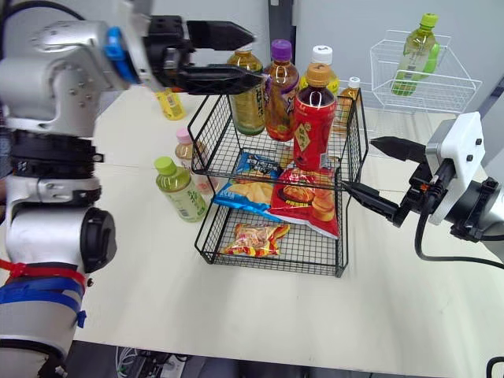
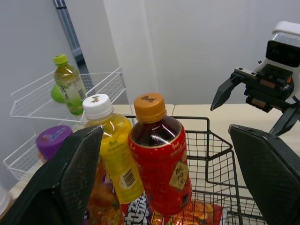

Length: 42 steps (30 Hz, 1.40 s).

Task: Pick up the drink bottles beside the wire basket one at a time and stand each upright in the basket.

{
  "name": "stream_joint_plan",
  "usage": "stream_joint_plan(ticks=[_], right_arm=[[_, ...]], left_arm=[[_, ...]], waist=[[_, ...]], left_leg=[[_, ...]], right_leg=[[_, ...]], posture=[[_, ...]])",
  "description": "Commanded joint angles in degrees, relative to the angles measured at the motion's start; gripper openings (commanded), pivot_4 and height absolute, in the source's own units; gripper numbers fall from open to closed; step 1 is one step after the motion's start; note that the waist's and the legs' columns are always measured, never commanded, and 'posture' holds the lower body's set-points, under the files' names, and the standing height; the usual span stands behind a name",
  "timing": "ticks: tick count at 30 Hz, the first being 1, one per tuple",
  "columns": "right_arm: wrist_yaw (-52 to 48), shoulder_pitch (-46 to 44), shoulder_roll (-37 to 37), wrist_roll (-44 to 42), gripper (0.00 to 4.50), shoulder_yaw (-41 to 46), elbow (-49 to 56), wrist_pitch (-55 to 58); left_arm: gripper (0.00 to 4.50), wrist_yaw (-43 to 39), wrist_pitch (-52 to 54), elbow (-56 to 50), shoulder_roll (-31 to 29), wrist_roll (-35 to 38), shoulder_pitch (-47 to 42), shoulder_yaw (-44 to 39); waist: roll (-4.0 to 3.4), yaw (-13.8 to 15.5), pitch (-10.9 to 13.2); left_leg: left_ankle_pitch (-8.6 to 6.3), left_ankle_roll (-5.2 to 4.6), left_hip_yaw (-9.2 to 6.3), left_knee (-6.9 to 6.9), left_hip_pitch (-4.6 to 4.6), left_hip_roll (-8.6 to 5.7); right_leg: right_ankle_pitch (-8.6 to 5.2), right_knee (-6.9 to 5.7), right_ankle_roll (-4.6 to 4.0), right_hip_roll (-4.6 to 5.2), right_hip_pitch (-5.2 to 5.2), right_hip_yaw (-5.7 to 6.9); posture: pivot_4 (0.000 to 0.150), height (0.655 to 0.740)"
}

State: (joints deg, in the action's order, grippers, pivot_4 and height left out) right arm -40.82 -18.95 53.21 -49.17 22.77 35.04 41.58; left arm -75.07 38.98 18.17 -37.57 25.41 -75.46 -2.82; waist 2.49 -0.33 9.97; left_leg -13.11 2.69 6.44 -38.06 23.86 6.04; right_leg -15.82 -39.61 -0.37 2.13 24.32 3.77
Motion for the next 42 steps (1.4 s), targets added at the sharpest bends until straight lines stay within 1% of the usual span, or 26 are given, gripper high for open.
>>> stream_joint_plan(ticks=[1,6,8,11,16,19,22,24,26,29,33,35,38,42], right_arm=[[-2.9,-1.6,0.5,-1.8,4.5,-1.2,1.5,-1.7],[-6.9,-1.6,-0.3,-3.3,4.5,-4.9,3.8,-3.4],[-8.0,-1.8,-0.7,-3.3,4.5,-6.3,4.2,-4.0],[-8.9,-2.6,-1.1,-2.4,4.5,-8.2,3.7,-4.9],[-10.4,-5.3,-1.5,-0.9,4.5,-11.2,0.1,-5.1],[-10.4,-6.7,-2.0,-0.9,4.5,-12.1,-1.9,-4.7],[-10.5,-7.5,-1.7,-0.9,4.5,-12.5,-3.0,-4.0],[-10.7,-7.8,-1.5,-0.7,4.5,-12.7,-3.4,-3.8],[-10.9,-7.9,-1.5,-0.8,4.5,-12.6,-3.6,-3.8],[-11.1,-7.8,-1.2,-1.1,4.5,-12.2,-3.5,-3.7],[-10.7,-7.7,-1.4,-2.1,4.5,-11.4,-3.3,-3.1],[-10.5,-8.0,-1.3,-2.5,4.5,-11.0,-3.2,-2.8],[-10.4,-8.3,-1.0,-2.8,4.5,-10.6,-3.1,-2.3],[-10.2,-8.1,-0.8,-3.4,4.5,-10.0,-2.6,-1.8]], left_arm=[[4.46,7.1,2.9,-6.7,-4.1,1.5,3.7,-6.4],[4.46,11.3,9.1,-16.6,-12.0,5.1,14.7,-13.7],[4.46,13.1,11.0,-19.0,-14.9,6.4,19.8,-18.1],[4.46,16.3,11.7,-21.7,-17.1,7.0,27.6,-24.0],[4.46,20.0,12.5,-29.4,-15.7,9.2,44.0,-33.3],[4.46,22.8,11.8,-32.8,-12.7,10.4,51.7,-36.4],[4.46,26.0,11.2,-36.0,-9.0,11.4,57.4,-37.3],[4.46,29.7,11.3,-38.6,-5.6,12.3,59.2,-36.5],[4.46,34.4,11.2,-40.7,-2.4,12.5,59.0,-34.9],[4.46,41.9,8.5,-43.1,2.6,9.8,57.5,-30.5],[4.46,48.3,4.5,-43.3,6.8,6.0,56.3,-25.0],[4.46,49.5,3.2,-43.1,7.5,4.4,56.5,-21.6],[4.46,53.1,1.1,-39.8,8.2,1.3,54.6,-19.4],[4.46,54.4,-0.5,-36.1,8.7,-0.8,52.0,-15.9]], waist=[[0.0,0.0,0.0],[0.01,0.0,0.0],[0.01,0.0,0.0],[0.01,0.0,0.0],[0.03,0.0,0.0],[0.06,0.1,0.0],[0.06,0.3,0.0],[0.09,0.4,-0.1],[0.12,0.5,-0.1],[0.13,0.5,-0.1],[0.14,0.4,-0.1],[0.14,0.3,-0.1],[0.14,0.2,-0.1],[0.15,0.3,-0.1]], left_leg=[[0.0,0.0,-0.01,-0.01,0.0,0.0],[0.0,0.0,-0.07,-0.04,-0.03,0.0],[0.0,0.0,-0.1,-0.04,-0.02,0.0],[0.0,-0.01,-0.1,-0.06,-0.05,-0.02],[0.0,-0.01,-0.16,-0.06,-0.12,-0.06],[0.0,-0.01,-0.2,-0.06,-0.11,-0.05],[0.0,-0.01,-0.23,-0.06,-0.11,-0.08],[0.0,-0.01,-0.24,-0.06,-0.1,-0.09],[0.0,-0.02,-0.27,-0.06,-0.09,-0.1],[0.0,-0.02,-0.3,-0.07,-0.1,-0.12],[0.01,-0.02,-0.31,-0.07,-0.1,-0.14],[0.01,-0.02,-0.32,-0.06,-0.1,-0.14],[0.01,-0.02,-0.31,-0.05,-0.11,-0.14],[0.01,-0.04,-0.33,-0.06,-0.11,-0.15]], right_leg=[[0.0,-0.03,0.0,0.0,0.0,0.0],[-0.01,-0.1,0.01,0.01,-0.02,-0.04],[-0.01,-0.12,0.02,0.01,-0.03,-0.03],[-0.02,-0.15,0.02,0.03,-0.05,-0.04],[-0.01,-0.24,0.01,0.1,-0.13,-0.03],[-0.01,-0.26,0.01,0.11,-0.13,-0.03],[-0.01,-0.26,0.0,0.14,-0.15,-0.04],[-0.01,-0.26,-0.01,0.16,-0.17,-0.05],[-0.01,-0.24,-0.01,0.17,-0.19,-0.05],[0.0,-0.25,-0.01,0.17,-0.22,-0.06],[0.01,-0.25,-0.03,0.17,-0.23,-0.07],[0.02,-0.25,-0.04,0.16,-0.23,-0.07],[0.02,-0.25,-0.05,0.16,-0.21,-0.08],[0.0,-0.25,-0.02,0.15,-0.23,-0.04]], posture=[[0.15,0.7148],[0.15,0.7148],[0.15,0.7148],[0.15,0.7148],[0.15,0.7148],[0.15,0.7148],[0.15,0.7148],[0.15,0.7148],[0.15,0.7148],[0.15,0.7148],[0.15,0.7148],[0.15,0.7148],[0.15,0.7148],[0.15,0.7148]])
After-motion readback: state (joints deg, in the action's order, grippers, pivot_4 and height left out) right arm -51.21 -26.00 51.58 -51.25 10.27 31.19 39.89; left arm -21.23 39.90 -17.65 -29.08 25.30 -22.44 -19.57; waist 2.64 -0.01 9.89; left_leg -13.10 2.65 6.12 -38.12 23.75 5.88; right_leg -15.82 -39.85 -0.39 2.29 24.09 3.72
